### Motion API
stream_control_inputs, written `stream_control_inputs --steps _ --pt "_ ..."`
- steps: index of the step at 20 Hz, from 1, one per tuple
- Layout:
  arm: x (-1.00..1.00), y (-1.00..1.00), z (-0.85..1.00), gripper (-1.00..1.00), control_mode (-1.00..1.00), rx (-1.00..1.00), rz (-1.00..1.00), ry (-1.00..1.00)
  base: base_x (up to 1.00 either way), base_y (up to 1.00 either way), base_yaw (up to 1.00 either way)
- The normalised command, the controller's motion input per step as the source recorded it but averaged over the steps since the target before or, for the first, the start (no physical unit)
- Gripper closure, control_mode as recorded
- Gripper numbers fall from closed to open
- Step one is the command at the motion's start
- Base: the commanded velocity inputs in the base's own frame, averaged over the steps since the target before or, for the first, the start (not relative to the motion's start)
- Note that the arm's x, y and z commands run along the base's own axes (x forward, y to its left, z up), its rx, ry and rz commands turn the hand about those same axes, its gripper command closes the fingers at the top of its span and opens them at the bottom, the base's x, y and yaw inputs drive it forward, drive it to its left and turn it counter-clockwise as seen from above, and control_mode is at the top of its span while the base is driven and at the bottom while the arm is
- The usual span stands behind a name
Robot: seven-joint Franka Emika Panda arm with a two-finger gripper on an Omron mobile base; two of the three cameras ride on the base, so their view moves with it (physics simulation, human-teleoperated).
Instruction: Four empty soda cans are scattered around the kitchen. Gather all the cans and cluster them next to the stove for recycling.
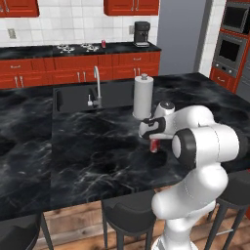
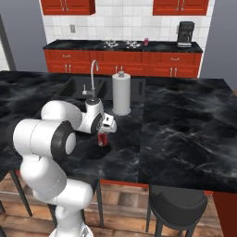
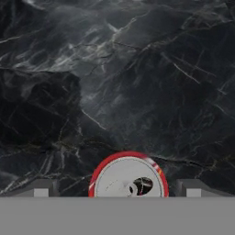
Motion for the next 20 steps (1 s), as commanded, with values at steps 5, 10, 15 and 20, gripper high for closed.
stream_control_inputs --steps 5,10,15,20 --pt "0.07 0.0 -0.07 -1.0 -1.0 0.0 0.0 0.0 0.0 0.0 0.0" --pt "0.0 -0.02 -0.07 -1.0 -1.0 0.0 0.0 0.0 0.0 0.0 0.0" --pt "0.0 -0.04 -0.06 -1.0 -1.0 0.0 0.0 0.0 0.0 0.0 0.0" --pt "0.0 -0.06 -0.01 -1.0 -1.0 0.0 0.0 0.0 0.0 0.0 0.0"
